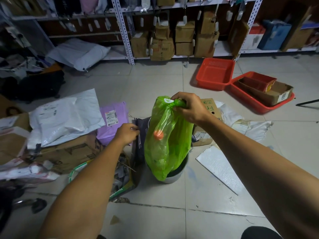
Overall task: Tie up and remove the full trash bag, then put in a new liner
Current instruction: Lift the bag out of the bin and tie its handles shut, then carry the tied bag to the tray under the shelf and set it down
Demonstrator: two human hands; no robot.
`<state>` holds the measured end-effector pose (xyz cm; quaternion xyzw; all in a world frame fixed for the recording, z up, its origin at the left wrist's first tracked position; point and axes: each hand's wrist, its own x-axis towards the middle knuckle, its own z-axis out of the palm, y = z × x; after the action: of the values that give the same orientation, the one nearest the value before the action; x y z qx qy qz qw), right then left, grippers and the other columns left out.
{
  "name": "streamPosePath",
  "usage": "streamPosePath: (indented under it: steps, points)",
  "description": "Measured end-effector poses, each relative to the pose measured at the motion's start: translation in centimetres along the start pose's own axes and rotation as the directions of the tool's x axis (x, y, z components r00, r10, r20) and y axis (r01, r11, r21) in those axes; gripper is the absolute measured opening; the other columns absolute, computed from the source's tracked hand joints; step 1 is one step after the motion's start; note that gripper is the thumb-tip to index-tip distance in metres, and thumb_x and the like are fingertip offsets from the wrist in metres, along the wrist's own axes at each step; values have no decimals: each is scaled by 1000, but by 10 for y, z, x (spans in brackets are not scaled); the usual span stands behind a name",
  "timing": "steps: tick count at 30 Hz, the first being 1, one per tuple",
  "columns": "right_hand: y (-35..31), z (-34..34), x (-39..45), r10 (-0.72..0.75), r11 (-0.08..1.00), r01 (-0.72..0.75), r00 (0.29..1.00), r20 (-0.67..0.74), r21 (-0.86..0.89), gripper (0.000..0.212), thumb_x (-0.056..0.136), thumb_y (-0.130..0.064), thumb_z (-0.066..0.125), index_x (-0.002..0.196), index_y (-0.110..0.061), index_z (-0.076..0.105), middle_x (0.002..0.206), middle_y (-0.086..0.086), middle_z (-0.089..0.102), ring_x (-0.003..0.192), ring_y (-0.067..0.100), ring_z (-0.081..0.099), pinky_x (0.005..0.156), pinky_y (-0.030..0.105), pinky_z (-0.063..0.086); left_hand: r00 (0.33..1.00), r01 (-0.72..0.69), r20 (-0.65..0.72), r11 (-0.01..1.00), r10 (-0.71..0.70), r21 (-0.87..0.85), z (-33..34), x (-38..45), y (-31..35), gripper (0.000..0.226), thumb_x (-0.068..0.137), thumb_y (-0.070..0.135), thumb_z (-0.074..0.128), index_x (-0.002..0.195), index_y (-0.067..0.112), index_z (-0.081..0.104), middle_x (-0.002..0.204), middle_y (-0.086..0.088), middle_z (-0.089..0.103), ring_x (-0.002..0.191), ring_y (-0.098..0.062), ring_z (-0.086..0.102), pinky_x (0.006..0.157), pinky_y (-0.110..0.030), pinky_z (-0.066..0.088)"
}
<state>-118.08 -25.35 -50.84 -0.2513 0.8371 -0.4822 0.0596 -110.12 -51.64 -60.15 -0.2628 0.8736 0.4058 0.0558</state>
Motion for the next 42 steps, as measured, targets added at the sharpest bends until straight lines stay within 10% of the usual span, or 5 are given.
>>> streamPosePath:
  steps: [18, 31, 37, 42]
  points:
    - [-339, -276, -26, 0, 974, -23, 995, -102, -225, 16, 74, -6, 67, 86, -17, 64, 73, 5, 68, 72, 26, 64, 57, 34, 44, 977, -214, 82, 925, 198, 315, -251, -206, 372, 28, 89, 19, 62, 115, 13, 70, 114, -12, 70, 101, -30, 65, 86, -26, 47]
    - [-415, -412, -111, 63, 893, -166, 966, -249, -418, 20, 73, -7, 63, 89, -19, 66, 81, 9, 71, 80, 37, 66, 60, 37, 48, 897, -435, 290, 784, 333, 443, -250, -300, 521, 34, 86, 22, 64, 120, 18, 67, 120, -11, 67, 109, -29, 61, 92, -31, 47]
    - [-415, -436, -177, 145, 846, -344, 884, -445, -408, 22, 73, -4, 65, 92, -13, 68, 85, 11, 71, 82, 34, 66, 60, 31, 38, 766, -639, 451, 622, 458, 453, -209, -317, 558, 45, 84, 24, 67, 128, 19, 60, 135, -11, 52, 119, -30, 54, 98, -34, 44]
    - [-428, -455, -250, 292, 783, -535, 766, -573, -317, 23, 71, 0, 65, 91, -11, 67, 80, 13, 67, 77, 29, 60, 66, 38, 44, 530, -844, 615, 433, 584, 316, -165, -347, 602, 37, 81, 22, 67, 118, 16, 68, 123, -12, 64, 113, -29, 59, 95, -34, 48]
